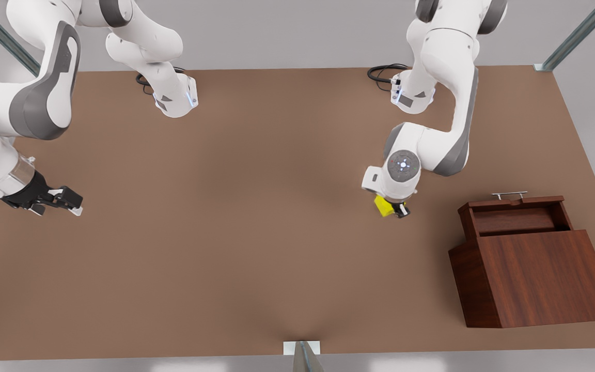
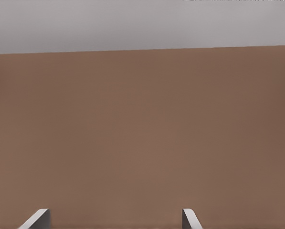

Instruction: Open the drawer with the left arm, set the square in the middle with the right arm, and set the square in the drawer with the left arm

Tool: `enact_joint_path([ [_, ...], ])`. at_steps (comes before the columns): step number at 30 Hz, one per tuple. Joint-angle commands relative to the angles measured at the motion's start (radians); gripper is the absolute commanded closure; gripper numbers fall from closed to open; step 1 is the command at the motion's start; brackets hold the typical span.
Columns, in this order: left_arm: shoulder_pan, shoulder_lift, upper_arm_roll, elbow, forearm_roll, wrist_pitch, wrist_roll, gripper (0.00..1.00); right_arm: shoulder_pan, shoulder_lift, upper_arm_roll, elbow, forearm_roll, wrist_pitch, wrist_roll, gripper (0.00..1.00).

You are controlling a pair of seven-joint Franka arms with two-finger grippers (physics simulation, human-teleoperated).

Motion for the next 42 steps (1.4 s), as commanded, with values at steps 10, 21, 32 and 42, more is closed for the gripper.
enact_joint_path([
  [10,0.017,0.001,0.327,-0.01,-0.039,-0.023,0.486,0.3,0.0,0.0,0.0,0.0,0.0,0.003,0.0,0.0],
  [21,0.237,0.061,0.33,-0.007,-0.04,0.101,0.739,0.29,0.002,0.003,0.0,0.0,0.0,0.006,0.0,0.0],
  [32,0.244,0.081,0.33,-0.007,-0.045,0.123,0.75,0.0,0.0,0.003,0.0,0.0,0.0,0.008,0.0,0.0],
  [42,0.326,-0.131,0.068,0.096,-0.128,-0.044,-0.583,0.0,0.0,0.003,0.0,0.0,0.0,0.006,0.0,0.0],
])
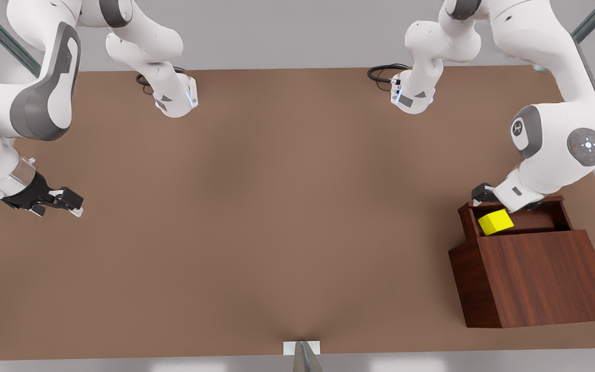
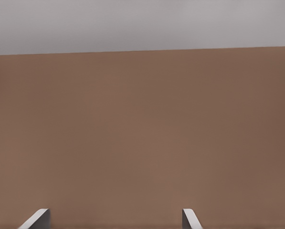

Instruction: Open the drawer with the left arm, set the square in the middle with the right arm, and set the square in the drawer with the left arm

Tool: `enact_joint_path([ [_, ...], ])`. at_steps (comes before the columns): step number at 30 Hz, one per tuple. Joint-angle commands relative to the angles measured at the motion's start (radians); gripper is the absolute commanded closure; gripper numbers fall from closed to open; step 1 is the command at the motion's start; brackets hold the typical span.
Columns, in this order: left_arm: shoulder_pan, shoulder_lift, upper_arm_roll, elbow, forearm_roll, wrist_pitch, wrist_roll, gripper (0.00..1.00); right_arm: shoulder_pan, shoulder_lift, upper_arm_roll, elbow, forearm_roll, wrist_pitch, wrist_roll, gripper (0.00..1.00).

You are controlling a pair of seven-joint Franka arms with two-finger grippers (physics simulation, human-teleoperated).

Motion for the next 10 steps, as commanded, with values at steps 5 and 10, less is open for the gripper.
enact_joint_path([
  [5,0.121,-0.048,-0.235,0.016,0.072,0.005,-0.195,0.0,0.003,0.0,0.0,0.0,-0.001,-0.002,0.0,0.0],
  [10,0.124,-0.063,-0.25,0.014,0.077,0.005,-0.192,0.0,0.012,-0.008,0.003,0.0,-0.001,-0.006,0.0,0.0],
])
